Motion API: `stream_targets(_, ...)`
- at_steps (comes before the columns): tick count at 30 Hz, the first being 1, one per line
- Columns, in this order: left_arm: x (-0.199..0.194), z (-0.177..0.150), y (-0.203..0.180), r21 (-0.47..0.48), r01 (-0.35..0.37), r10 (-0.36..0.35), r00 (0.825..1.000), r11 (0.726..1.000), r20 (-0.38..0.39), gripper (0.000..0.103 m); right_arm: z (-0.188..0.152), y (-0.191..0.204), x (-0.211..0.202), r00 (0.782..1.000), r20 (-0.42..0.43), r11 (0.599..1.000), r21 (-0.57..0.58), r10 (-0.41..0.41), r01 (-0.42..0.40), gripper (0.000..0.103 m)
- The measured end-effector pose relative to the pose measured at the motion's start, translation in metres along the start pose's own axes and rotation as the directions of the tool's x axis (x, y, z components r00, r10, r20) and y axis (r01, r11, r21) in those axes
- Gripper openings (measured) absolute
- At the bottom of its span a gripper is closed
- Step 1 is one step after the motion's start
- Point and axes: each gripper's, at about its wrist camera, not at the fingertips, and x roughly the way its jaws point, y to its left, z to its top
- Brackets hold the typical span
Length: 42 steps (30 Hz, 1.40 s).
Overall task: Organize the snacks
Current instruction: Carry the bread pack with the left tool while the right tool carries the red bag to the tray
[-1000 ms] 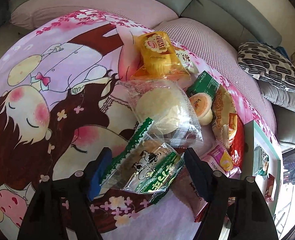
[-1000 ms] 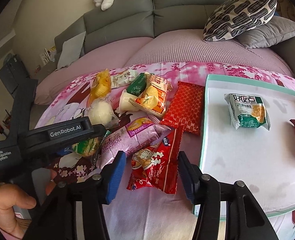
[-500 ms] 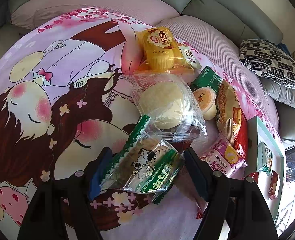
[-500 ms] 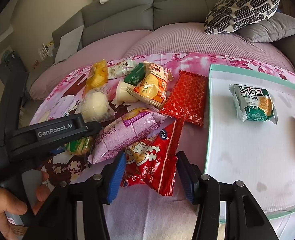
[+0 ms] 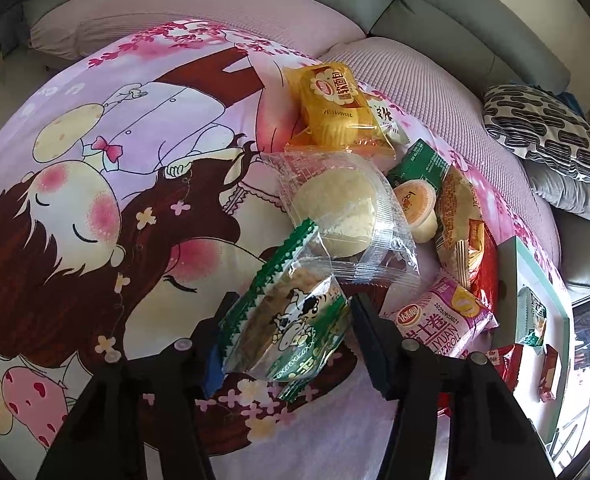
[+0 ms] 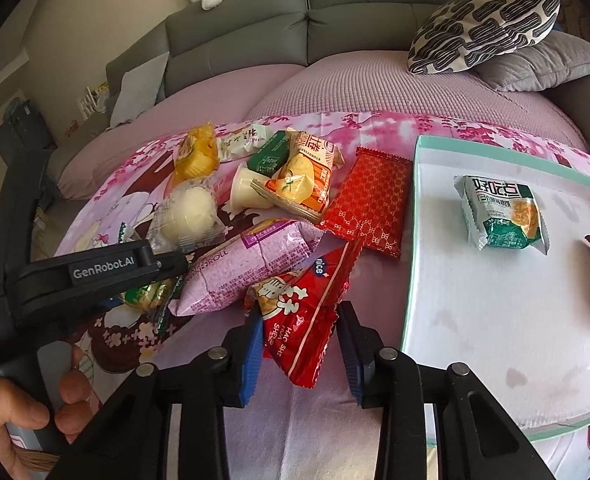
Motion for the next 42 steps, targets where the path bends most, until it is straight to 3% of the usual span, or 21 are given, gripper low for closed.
stream_targets(9,-0.011,0.001,0.002,-0.007,0.002,-0.002,1.000,1.000,0.022,0.057,0.005,-0.008,-0.018,0.999,0.053,1.000,0.020,-0.002,0.001,0.036)
stream_targets(19,-0.044,0.006,0.000,-0.014,0.029,-0.027,0.993,0.999,0.111,0.057,0.013,-0.009,-0.053,0.989,0.146,1.000,0.021,0.003,-0.006,0.036)
stream_targets(28,-0.067,0.007,-0.020,0.039,0.067,-0.073,0.984,0.997,0.165,0.057,0.012,-0.014,-0.056,0.989,0.151,0.999,0.038,-0.008,0.002,0.036)
stream_targets(35,-0.065,-0.003,-0.056,0.139,0.104,-0.124,0.982,0.985,0.145,0.057,0.012,-0.052,-0.065,0.981,0.160,0.987,0.138,-0.110,0.088,0.036)
stream_targets(42,-0.061,-0.025,-0.106,0.287,0.153,-0.189,0.977,0.946,0.103,0.057,0.008,-0.112,-0.083,0.956,0.144,0.937,0.280,-0.255,0.208,0.036)
